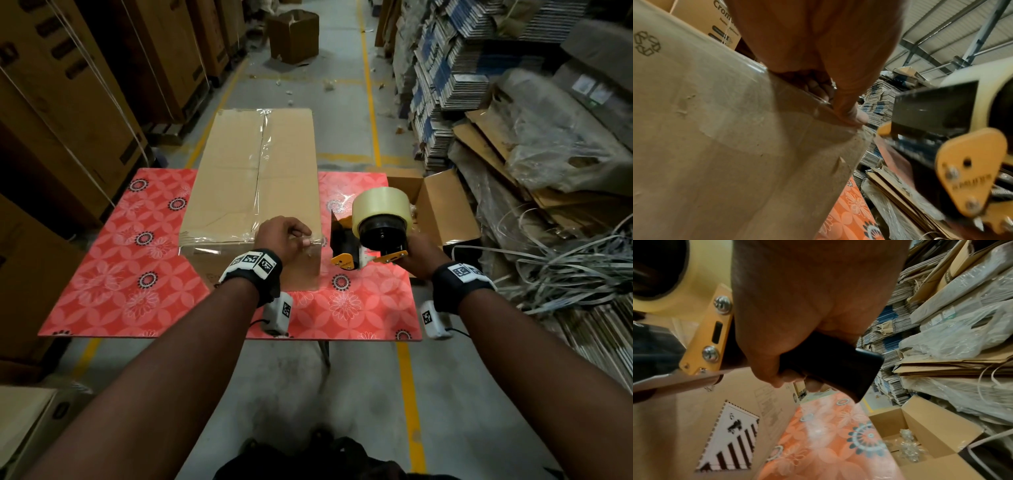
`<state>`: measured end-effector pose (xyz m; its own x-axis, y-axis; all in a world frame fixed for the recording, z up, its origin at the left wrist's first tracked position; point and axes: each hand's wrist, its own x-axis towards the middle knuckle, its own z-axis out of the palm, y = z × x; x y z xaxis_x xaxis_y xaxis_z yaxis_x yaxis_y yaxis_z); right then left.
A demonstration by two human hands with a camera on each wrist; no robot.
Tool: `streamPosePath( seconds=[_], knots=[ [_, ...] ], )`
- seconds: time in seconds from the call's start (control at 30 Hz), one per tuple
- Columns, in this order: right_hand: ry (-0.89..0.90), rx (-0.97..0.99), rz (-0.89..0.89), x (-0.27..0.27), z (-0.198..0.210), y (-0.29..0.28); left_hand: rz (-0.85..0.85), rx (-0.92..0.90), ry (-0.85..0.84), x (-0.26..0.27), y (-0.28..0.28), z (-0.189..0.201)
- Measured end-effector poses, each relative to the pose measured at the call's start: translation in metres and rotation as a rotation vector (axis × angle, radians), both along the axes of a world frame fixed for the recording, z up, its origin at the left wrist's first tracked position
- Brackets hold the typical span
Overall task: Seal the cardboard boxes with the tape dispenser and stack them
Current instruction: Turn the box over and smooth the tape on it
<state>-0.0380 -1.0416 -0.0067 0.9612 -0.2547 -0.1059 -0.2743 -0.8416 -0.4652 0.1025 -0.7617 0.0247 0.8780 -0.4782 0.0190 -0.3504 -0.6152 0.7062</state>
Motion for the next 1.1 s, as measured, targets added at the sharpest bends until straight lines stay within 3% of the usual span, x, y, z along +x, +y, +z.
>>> streamPosePath(
  seconds=[0.37, 0.67, 0.77, 0.97, 1.1],
  knots=[
    [0.069, -0.037, 0.08, 0.023, -0.003, 0.015, 0.053, 0.065, 0.013, 0.004, -0.003, -0.004],
    [0.26, -0.072, -0.09, 0.009, -0.049, 0.001, 0.041, 0.116, -0.012, 0.006, -0.006, -0.008],
    [0.307, 0.078, -0.25, 0.006, -0.066, 0.003, 0.046, 0.137, -0.022, 0.007, -0.007, -0.01],
    [0.229, 0.501, -0.57, 0.029, -0.086, 0.021, 0.04, 0.172, -0.025, 0.008, -0.007, -0.011],
    [0.214, 0.659, -0.662, 0.053, -0.154, -0.001, 0.027, 0.187, -0.029, 0.009, -0.007, -0.011]
  ],
)
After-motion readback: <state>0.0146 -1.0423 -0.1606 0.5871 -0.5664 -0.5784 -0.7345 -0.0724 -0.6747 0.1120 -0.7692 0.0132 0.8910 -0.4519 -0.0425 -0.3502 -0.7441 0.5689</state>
